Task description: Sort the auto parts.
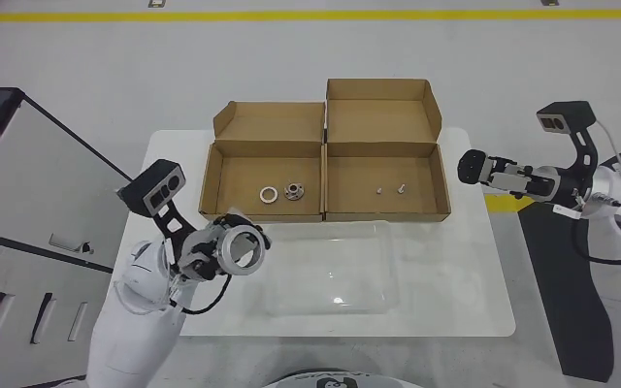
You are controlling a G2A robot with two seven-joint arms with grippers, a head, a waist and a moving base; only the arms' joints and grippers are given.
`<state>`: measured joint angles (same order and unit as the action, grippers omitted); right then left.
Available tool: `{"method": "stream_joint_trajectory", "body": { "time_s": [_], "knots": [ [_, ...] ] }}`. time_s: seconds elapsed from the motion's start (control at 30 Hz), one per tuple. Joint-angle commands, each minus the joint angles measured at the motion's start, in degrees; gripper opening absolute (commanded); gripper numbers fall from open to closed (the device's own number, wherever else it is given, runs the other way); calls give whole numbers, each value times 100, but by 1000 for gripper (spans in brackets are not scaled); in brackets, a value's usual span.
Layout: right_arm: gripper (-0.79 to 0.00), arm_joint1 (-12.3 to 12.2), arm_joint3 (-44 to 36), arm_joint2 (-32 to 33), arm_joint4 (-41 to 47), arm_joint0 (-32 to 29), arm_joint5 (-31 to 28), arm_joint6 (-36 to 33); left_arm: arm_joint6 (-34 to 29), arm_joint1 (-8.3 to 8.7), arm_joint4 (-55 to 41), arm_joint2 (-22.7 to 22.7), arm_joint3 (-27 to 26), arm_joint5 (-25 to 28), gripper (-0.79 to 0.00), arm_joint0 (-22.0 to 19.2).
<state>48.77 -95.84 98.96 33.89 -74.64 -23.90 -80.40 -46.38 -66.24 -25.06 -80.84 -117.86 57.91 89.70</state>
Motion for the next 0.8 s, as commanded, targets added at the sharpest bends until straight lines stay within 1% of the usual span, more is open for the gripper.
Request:
{"method": "stream_joint_trajectory", "body": {
  "time_s": [0.0,0.03,0.1,0.17,0.27,0.47,0.6,0.67,0.77],
  "knots": [
    [0,0,0,0,-1,0,0,0,-61,28,167,-49,38,-64,-785,0],
    [0,0,0,0,-1,0,0,0,-61,37,213,-81,41,-116,-785,-2],
    [0,0,0,0,-1,0,0,0,-111,58,449,-154,18,-403,-785,-16],
    [0,0,0,0,-1,0,0,0,-70,66,528,-141,-58,-607,-785,-31],
    [0,0,0,0,-1,0,0,0,8,74,553,-109,-90,-691,-785,-52],
    [0,0,0,0,-1,0,0,0,239,81,74,7,21,-438,-785,-90],
    [0,0,0,0,-1,0,0,0,370,87,-523,86,161,-181,-785,-128],
    [0,0,0,0,-1,0,0,0,368,93,-843,129,221,3,-785,-158],
    [0,0,0,0,-1,0,0,0,254,92,-1315,145,211,9,-785,-246]
  ]
}}
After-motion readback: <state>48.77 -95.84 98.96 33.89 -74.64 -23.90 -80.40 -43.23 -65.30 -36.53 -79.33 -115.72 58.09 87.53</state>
